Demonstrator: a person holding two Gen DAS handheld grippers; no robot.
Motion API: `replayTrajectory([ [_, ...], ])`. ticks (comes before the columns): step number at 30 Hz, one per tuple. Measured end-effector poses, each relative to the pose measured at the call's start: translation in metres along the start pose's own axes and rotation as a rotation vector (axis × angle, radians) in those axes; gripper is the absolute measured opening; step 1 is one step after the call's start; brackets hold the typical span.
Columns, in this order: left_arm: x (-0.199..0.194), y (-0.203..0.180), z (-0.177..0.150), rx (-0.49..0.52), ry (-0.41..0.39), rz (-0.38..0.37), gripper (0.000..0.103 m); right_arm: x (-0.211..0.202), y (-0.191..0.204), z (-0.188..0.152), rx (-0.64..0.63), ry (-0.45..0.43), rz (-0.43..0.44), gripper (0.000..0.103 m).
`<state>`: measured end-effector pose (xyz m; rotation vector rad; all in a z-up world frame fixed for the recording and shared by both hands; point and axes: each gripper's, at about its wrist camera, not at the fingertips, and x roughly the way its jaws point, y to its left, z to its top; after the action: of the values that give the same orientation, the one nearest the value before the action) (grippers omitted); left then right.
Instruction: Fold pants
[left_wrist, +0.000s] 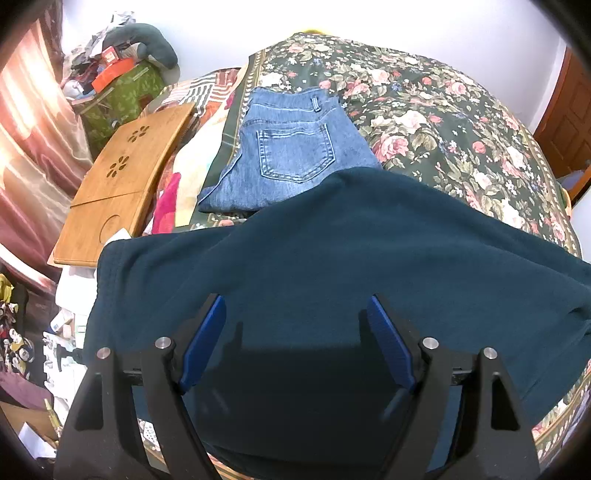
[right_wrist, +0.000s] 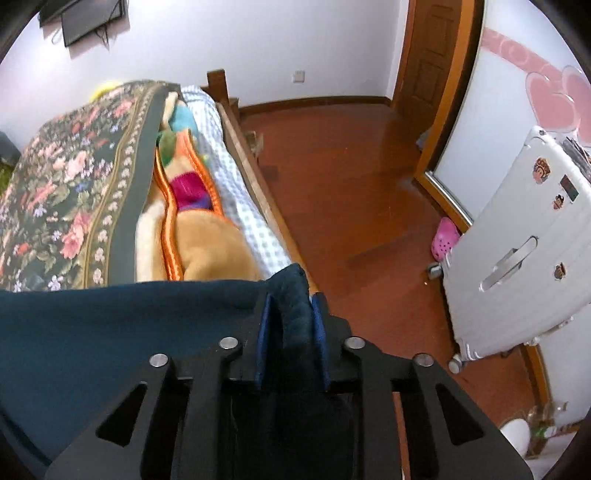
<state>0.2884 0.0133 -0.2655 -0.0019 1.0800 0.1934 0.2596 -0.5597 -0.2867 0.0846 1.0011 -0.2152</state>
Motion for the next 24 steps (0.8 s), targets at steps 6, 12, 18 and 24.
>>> replayTrajectory([
  [6, -0.013, 0.001, -0.005, 0.02, -0.019, -0.015, 0.079, -0.048, -0.002, -0.004, 0.072, -0.019, 0.138, 0.035],
  [12, -0.031, 0.007, -0.02, 0.045, -0.021, -0.05, 0.079, -0.102, 0.037, -0.023, -0.02, -0.065, 0.229, 0.038],
  [18, -0.044, 0.019, -0.042, 0.066, -0.011, -0.055, 0.079, -0.131, 0.091, -0.056, -0.174, -0.089, 0.26, 0.055],
  [24, -0.046, 0.03, -0.07, 0.095, 0.015, -0.065, 0.079, -0.128, 0.129, -0.088, -0.231, -0.04, 0.322, 0.056],
])
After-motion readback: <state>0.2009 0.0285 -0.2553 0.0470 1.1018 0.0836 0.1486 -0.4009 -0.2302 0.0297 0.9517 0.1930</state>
